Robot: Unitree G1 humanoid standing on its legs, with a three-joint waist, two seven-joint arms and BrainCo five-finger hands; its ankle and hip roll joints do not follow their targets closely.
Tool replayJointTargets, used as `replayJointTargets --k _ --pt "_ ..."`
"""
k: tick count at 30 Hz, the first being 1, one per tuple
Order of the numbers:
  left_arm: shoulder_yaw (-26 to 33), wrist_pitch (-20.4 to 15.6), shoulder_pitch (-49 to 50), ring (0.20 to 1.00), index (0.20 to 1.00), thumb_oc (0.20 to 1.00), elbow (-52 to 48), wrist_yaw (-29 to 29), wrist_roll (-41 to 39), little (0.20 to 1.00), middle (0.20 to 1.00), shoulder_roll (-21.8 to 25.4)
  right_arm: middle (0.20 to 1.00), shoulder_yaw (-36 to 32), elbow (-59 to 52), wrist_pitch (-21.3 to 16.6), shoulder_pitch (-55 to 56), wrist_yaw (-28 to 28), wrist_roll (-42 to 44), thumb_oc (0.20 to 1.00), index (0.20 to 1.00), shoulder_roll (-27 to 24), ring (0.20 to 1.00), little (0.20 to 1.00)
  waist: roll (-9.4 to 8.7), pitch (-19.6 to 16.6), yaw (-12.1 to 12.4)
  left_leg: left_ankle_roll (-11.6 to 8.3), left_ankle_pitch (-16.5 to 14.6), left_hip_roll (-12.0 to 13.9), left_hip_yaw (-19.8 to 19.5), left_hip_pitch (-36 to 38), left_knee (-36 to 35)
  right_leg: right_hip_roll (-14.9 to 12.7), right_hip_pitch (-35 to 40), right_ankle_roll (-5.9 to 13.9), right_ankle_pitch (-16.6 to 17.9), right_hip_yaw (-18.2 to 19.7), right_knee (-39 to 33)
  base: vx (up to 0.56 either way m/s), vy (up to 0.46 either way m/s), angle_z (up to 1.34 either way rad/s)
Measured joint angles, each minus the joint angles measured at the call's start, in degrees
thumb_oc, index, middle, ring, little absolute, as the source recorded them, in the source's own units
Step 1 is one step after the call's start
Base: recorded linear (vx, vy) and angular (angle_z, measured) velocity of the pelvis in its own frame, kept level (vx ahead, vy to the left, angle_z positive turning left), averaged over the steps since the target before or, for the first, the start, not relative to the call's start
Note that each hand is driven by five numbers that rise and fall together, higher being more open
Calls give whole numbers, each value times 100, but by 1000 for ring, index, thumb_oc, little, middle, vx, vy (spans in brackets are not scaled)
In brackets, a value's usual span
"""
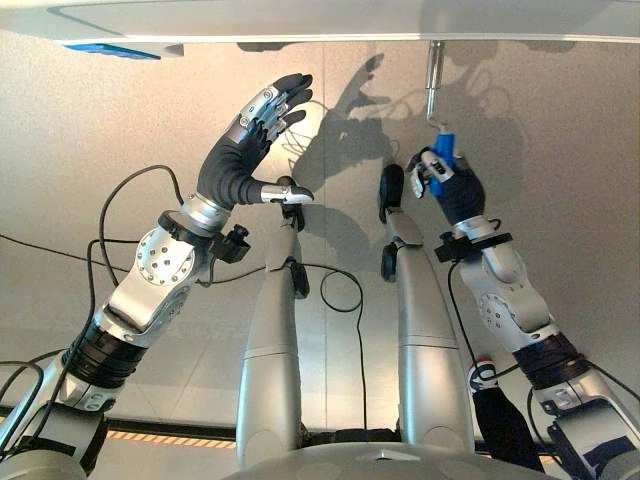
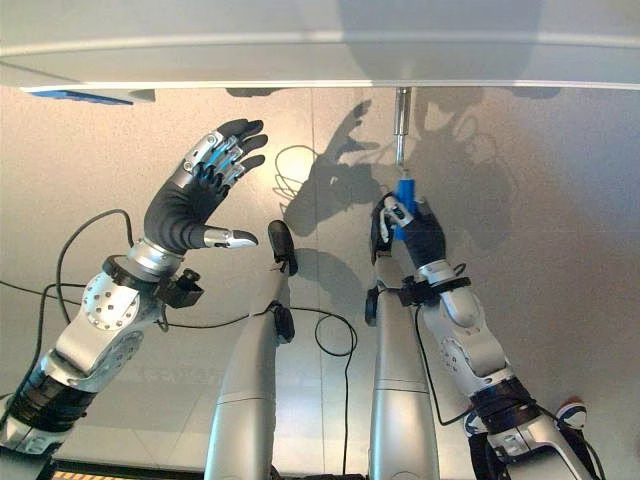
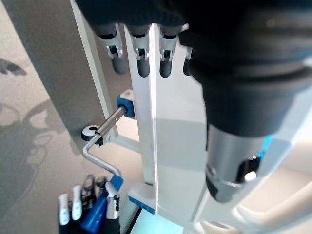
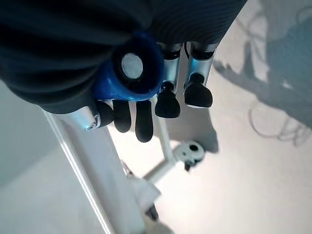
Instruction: Raise the hospital bed
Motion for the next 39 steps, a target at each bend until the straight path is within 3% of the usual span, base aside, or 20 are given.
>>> replayJointTargets --k 5,14,19,22,27,34,39 --pt "16 0 30 1000 1000 1000 -33 -17 -7 1000 1000 -38 200 -196 212 -158 53 -249 -195 200 200 51 200 200 -2 -1 -21 16 -10 -10 2 7 -8 2 52 25 36 1 -92 0 0 0" --pt "148 1 67 1000 1000 1000 -121 -16 -3 1000 1000 -36 200 -421 1483 -253 -349 -1095 -1287 200 200 -67 200 200 -81 -9 -20 43 -17 -34 15 4 -18 -15 57 48 49 15 -128 0 0 0" --pt "55 5 20 1000 1000 1000 -181 -17 -4 1000 1000 27 200 -52 3366 -28 -1417 -1248 -1653 200 200 -294 200 200 -85 -10 17 63 -10 -40 4 5 -8 -5 132 70 94 8 -232 0 0 0" --pt "-437 11 -319 1000 1000 1000 -186 -33 -80 1000 1000 87 200 727 5112 89 -2465 -1195 -1682 200 200 -397 200 200 -110 -21 133 76 0 -51 -14 0 -6 -10 150 66 124 2 -264 0 0 0" --pt "-990 13 -673 1000 1000 1000 -184 -79 -250 1000 1000 90 200 1306 6709 459 -3534 -883 -1677 200 200 -267 200 200 -110 -21 316 96 16 -75 -17 -22 -27 -28 138 102 134 -8 -296 0 0 0" --pt "-1183 13 -1065 1000 1000 1000 -161 -88 -395 1000 1000 79 200 1408 7430 700 -4049 -634 -1759 200 200 -72 200 200 -102 -22 464 96 19 -86 -58 -93 -31 -41 77 101 120 -63 -255 0 1 1" --pt "-1148 18 -1093 1000 1000 1000 -127 -145 -633 1000 1000 -450 200 1453 7618 965 -4397 -378 -1896 200 200 27 200 200 -80 -27 613 77 39 -95 -72 -231 -6 -48 -103 72 90 -66 -143 0 0 0"
